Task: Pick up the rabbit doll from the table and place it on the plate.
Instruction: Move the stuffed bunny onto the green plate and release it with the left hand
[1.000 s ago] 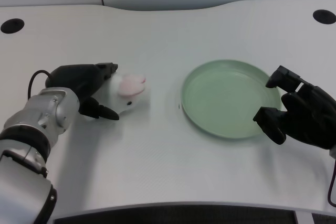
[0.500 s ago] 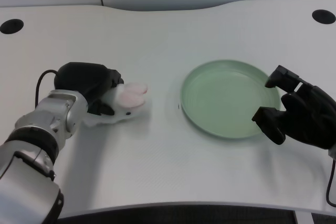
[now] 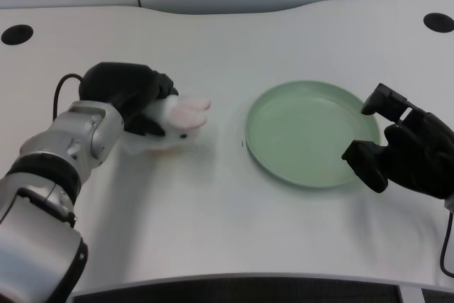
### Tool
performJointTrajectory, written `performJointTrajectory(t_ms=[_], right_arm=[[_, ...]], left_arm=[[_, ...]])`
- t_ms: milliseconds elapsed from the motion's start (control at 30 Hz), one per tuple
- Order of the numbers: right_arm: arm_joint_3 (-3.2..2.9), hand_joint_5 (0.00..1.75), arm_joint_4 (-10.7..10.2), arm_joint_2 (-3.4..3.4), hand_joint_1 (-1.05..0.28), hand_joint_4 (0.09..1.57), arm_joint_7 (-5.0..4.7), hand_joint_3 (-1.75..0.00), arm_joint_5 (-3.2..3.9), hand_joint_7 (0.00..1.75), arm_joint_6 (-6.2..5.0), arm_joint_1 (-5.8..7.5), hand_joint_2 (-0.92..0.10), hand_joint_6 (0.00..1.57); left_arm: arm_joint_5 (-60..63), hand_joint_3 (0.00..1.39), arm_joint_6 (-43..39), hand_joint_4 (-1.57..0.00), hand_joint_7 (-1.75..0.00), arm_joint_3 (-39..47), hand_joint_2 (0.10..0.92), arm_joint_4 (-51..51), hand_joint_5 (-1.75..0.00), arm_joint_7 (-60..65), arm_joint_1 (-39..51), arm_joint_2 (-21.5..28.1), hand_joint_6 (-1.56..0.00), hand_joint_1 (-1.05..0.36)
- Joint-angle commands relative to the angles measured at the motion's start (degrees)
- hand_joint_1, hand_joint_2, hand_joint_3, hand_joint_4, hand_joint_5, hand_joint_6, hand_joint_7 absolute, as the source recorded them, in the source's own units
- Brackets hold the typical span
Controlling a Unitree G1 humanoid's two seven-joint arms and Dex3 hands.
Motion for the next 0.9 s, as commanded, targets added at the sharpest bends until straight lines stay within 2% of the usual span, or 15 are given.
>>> performJointTrajectory(t_ms=[33, 133, 200, 267, 333, 400, 533, 667, 700, 733, 800, 833, 900], right_arm=[[-0.54, 1.75, -0.15, -0.54, -0.6, 1.01, 0.26, -0.01, 0.69, 1.75, -0.02, 0.59, -0.91, 0.77], [-0.46, 1.75, -0.17, -0.53, -0.6, 1.01, 0.27, -0.01, 0.81, 1.75, -0.11, 0.64, -0.91, 0.77], [-0.44, 1.75, -0.15, -0.53, -0.61, 1.01, 0.41, -0.01, 0.83, 1.75, -0.18, 0.63, -0.91, 0.76], [-0.46, 1.75, -0.13, -0.55, -0.61, 1.01, 0.52, -0.01, 0.91, 1.75, 0.09, 0.58, -0.91, 0.76], [-0.54, 1.75, -0.12, -0.55, -0.6, 1.01, 0.83, -0.01, 1.08, 1.75, 0.3, 0.56, -0.91, 0.75], [-0.5, 1.75, -0.18, -0.5, -0.6, 1.0, 0.95, -0.01, 1.05, 1.75, 0.07, 0.56, -0.91, 0.75], [-0.47, 1.75, -0.22, -0.35, -0.61, 1.0, 1.12, -0.01, 1.02, 1.75, -0.2, 0.5, -0.91, 0.75], [-0.45, 1.75, -0.42, -0.03, -0.61, 1.0, 0.88, -0.01, 1.01, 1.75, -0.74, 0.64, -0.91, 0.75], [-0.43, 1.75, -0.52, 0.04, -0.61, 1.0, 0.92, -0.01, 1.03, 1.75, -0.85, 0.69, -0.91, 0.75], [-0.42, 1.75, -0.6, 0.1, -0.61, 1.0, 0.94, -0.01, 1.03, 1.75, -0.9, 0.72, -0.91, 0.75], [-0.44, 1.75, -0.67, 0.22, -0.61, 1.0, 1.17, -0.01, 1.12, 1.75, -0.8, 0.69, -0.91, 0.76], [-0.42, 1.75, -0.68, 0.25, -0.62, 1.0, 1.22, 0.0, 1.14, 1.75, -0.67, 0.64, -0.9, 0.76], [-0.48, 1.75, -0.71, 0.37, -0.62, 1.01, 1.51, 0.0, 1.27, 1.75, -0.53, 0.55, -0.9, 0.77]], left_arm=[[-0.72, 0.0, -1.5, -0.79, -0.01, 0.76, 0.893, -0.01, -0.81, 1.44, -2.76, 0.04, -1.14, -0.24], [-0.98, 0.0, -2.49, -0.75, -0.01, 1.28, 0.881, -0.06, -0.92, 1.19, -3.9, -0.29, -1.14, -0.22], [-1.39, 0.0, -3.56, -0.79, -0.01, 1.75, 0.889, -0.24, -0.78, 0.76, -5.27, -0.81, -1.13, -0.23], [-1.71, 0.0, -4.73, -0.82, -0.01, 2.22, 0.889, -0.43, -0.76, 1.02, -6.43, -1.61, -1.15, -0.2], [-1.88, 0.0, -5.44, -0.79, -0.03, 2.36, 0.889, -0.57, -0.9, 1.48, -7.68, -2.9, -1.17, -0.18], [-1.91, 0.0, -5.55, -0.71, -0.05, 2.2, 0.89, -0.55, -1.12, 1.73, -8.41, -3.72, -1.18, -0.16], [-2.22, 0.0, -6.37, -0.68, -0.07, 2.04, 0.878, -0.61, -1.22, 1.55, -9.76, -6.06, -1.19, -0.15], [-2.0, 0.0, -8.17, -0.65, -0.13, 1.56, 0.875, -0.77, -1.37, 2.15, -10.49, -8.42, -1.18, -0.13], [-2.09, 0.0, -8.68, -0.64, -0.26, 1.5, 0.877, -0.85, -1.39, 1.93, -10.67, -9.44, -1.12, -0.13], [-2.18, 0.0, -9.09, -0.66, -0.4, 1.48, 0.888, -0.91, -1.32, 1.73, -10.82, -10.26, -1.03, -0.14], [-2.1, 0.0, -9.99, -0.67, -0.48, 1.25, 0.892, -1.02, -1.28, 1.65, -11.06, -11.7, -0.98, -0.14], [-1.82, 0.01, -10.33, -0.65, -0.68, 0.9, 0.907, -1.08, -1.35, 1.77, -11.21, -12.48, -0.9, -0.16], [-1.09, 0.01, -10.86, -0.63, -0.83, -0.04, 0.916, -1.16, -1.37, 2.36, -11.33, -13.96, -0.82, -0.19]])
